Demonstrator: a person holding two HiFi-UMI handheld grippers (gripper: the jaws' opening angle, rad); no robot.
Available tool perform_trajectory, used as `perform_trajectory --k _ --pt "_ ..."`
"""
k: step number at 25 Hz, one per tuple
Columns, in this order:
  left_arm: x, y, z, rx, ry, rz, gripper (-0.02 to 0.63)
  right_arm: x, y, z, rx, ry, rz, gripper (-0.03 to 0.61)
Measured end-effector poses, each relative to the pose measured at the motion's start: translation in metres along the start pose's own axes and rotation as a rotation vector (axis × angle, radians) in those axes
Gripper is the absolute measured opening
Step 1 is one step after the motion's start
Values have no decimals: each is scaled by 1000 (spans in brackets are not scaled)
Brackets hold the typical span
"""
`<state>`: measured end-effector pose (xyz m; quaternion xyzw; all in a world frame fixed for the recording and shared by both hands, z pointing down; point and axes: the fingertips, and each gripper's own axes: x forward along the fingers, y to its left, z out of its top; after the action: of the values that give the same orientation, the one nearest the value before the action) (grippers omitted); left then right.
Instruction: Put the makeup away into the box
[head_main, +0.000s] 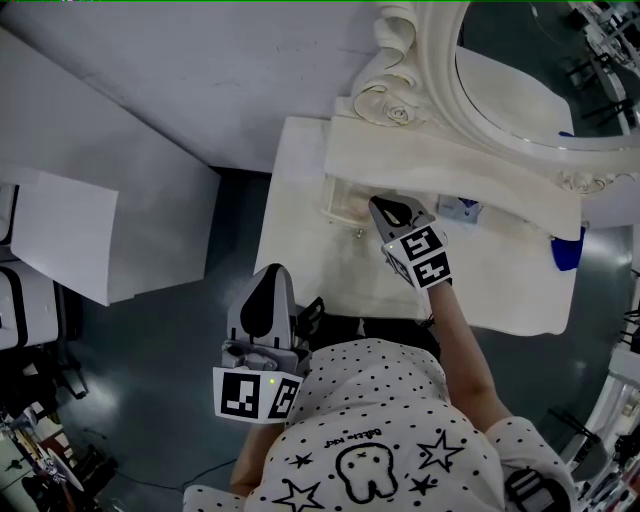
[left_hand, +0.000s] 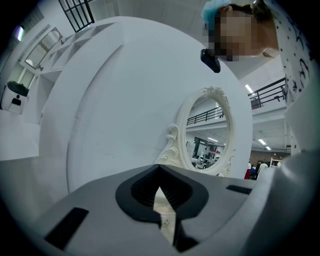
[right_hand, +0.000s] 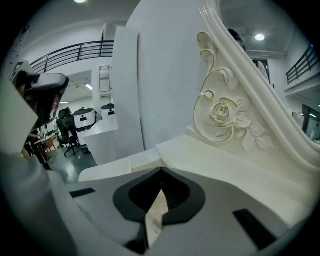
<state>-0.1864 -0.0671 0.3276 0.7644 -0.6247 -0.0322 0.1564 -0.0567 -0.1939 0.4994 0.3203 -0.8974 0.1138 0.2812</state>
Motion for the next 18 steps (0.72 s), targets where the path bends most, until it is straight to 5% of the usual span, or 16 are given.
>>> perform_trajectory --k 18 --pt "9 -23 5 25 -13 -102 -2 -159 -17 103 112 -421 -184 9"
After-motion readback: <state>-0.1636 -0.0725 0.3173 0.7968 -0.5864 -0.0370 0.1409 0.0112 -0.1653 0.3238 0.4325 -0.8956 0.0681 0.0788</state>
